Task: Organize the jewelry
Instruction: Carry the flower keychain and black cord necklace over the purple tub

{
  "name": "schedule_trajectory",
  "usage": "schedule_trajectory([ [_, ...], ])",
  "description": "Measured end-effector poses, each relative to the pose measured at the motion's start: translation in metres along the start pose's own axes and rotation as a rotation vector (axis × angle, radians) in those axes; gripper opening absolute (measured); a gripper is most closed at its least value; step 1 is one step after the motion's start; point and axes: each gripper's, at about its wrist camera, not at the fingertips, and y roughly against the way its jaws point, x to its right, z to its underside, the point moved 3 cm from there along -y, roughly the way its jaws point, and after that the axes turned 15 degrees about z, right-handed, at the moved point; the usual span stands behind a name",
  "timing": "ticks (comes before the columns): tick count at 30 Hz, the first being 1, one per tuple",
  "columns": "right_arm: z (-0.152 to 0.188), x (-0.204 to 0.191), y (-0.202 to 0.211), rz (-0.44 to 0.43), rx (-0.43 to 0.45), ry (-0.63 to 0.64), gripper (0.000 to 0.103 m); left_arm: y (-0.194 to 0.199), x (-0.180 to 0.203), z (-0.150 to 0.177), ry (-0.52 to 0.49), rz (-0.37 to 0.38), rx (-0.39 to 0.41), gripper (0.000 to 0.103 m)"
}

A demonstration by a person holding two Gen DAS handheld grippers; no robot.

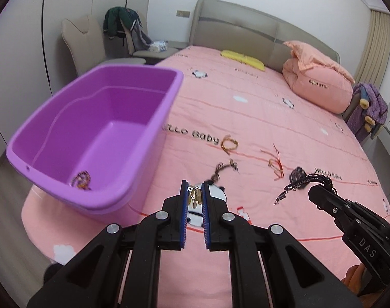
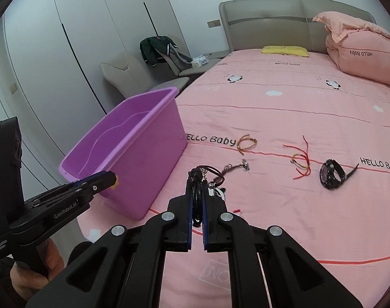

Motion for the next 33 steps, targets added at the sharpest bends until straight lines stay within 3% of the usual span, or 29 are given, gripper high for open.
schedule_trajectory([
  [6, -0.03, -0.046, 0.003, -0.052, 0.042, 0.026, 0.006, 0.024, -0.029, -0.038, -0.013, 0.009, 0.061, 0.011],
  [10, -0.046, -0.078, -0.005, -0.083, 0.05, 0.061, 0.006, 0.035, -0.056, -0.057, -0.02, -0.024, 0.087, 0.011],
  [18, -0.07, -0.151, -0.028, -0.165, 0.049, 0.132, 0.006, 0.035, -0.127, -0.068, 0.027, -0.117, 0.043, 0.011],
  [23, -0.074, -0.19, -0.056, -0.191, -0.005, 0.178, 0.006, 0.029, -0.16, -0.062, 0.075, -0.162, 0.013, 0.011],
  [33, -0.068, -0.226, -0.11, -0.135, -0.153, 0.252, 0.006, 0.009, -0.195, -0.058, 0.134, -0.2, -0.061, 0.011],
])
